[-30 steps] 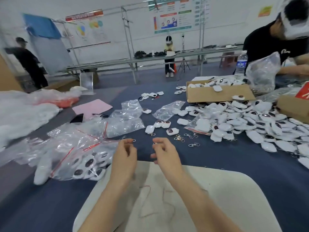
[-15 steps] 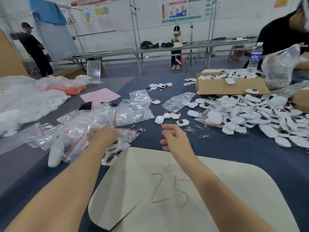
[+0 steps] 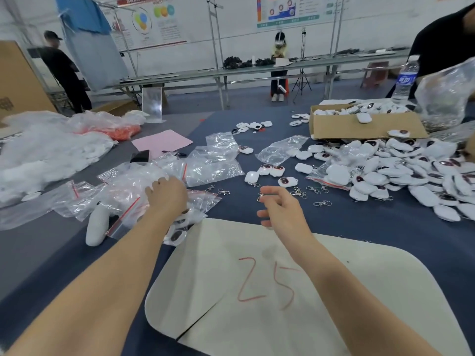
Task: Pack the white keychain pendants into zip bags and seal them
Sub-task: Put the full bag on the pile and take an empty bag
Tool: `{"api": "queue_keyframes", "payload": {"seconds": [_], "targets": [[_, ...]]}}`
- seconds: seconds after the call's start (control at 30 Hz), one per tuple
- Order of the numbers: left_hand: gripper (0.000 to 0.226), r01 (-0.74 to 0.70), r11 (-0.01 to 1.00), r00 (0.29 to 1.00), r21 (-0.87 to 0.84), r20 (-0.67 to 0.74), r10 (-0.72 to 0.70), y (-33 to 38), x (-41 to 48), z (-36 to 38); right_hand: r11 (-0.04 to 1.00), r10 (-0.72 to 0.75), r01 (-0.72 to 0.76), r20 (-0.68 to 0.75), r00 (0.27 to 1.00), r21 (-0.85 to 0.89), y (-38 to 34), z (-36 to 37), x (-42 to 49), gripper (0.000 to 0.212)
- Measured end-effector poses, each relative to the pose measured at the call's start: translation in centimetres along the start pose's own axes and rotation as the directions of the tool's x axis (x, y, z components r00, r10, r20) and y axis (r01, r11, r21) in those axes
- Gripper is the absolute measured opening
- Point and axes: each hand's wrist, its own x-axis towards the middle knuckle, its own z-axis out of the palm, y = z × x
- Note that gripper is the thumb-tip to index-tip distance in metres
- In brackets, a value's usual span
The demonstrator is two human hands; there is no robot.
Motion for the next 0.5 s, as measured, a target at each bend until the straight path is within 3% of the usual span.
{"api": "queue_keyframes", "payload": {"seconds": [0.13, 0.23, 0.37, 0.5], "targets": [[0.034, -0.076, 0.969, 0.972, -0.235, -0.235, 0.019, 0.3, -0.3, -1.3, 1.000, -0.001, 0.002, -0.013, 1.000, 0.012, -0.7, -0.6, -0.3, 0.021], [0.033, -0.252, 0.882, 0.928, -0.398, -0.357, 0.105, 2.4, -1.5, -2.8, 0.999, -0.025, 0.026, -0.017, 1.000, 0.030, -1.4, -1.2, -0.4, 0.020], [0.037, -0.607, 0.668, 0.759, -0.430, -0.563, 0.327, 8.0, -6.7, -3.6, 0.994, -0.046, 0.042, 0.032, 0.998, 0.099, -3.1, -3.1, 0.4, 0.011], [0.044, -0.775, 0.373, 0.621, -0.510, -0.503, 0.601, 13.4, -13.6, -1.9, 0.962, 0.047, -0.070, 0.093, 0.995, 0.263, -4.2, -7.1, 0.4, 0.036]]}}
